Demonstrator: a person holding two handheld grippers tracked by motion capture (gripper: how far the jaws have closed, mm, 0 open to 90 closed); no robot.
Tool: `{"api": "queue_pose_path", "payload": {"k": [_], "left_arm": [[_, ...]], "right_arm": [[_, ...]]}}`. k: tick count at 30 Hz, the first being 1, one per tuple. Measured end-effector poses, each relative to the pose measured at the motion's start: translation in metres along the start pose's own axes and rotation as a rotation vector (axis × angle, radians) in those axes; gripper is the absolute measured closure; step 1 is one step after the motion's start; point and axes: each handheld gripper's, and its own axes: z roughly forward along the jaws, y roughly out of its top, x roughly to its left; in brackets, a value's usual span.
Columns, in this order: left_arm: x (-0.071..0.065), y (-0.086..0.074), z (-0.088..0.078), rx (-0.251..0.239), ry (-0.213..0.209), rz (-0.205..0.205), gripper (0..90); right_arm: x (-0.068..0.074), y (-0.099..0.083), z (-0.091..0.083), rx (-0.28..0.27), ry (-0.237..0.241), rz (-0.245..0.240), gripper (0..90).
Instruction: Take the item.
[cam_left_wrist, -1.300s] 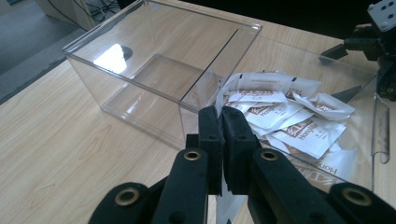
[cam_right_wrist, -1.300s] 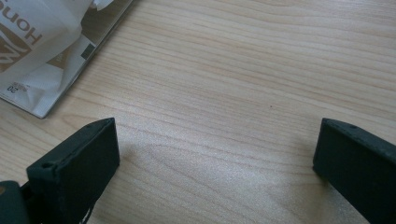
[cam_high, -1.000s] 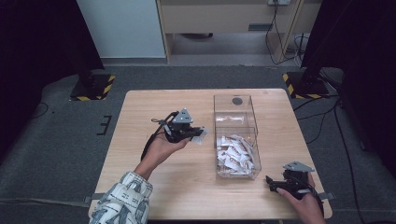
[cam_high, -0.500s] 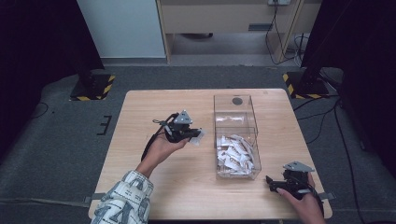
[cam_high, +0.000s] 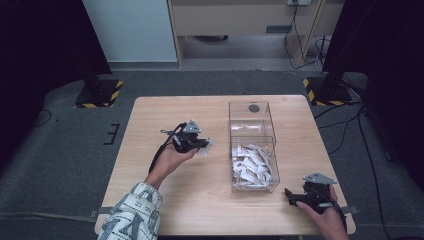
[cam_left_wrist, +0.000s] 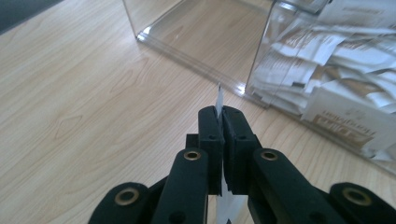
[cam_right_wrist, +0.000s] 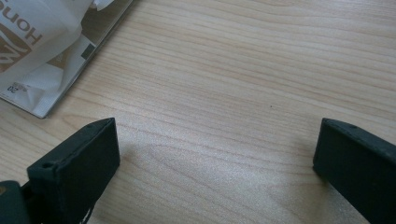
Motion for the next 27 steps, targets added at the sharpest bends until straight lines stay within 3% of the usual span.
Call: {"api": "queue_pose_path", "payload": {"k": [18,27], "left_arm": [[0.007,-0.013,0.015,0.038,0.004,-0.028,86.4],[0.008,-0.017,0.025,0.047,0.048,-0.054,86.4]], "right_arm": [[0.0,0.0,0.0,0.0,0.0,0.0,0.8],[0.0,0.0,0.0,0.0,0.0,0.0,0.8]]}}
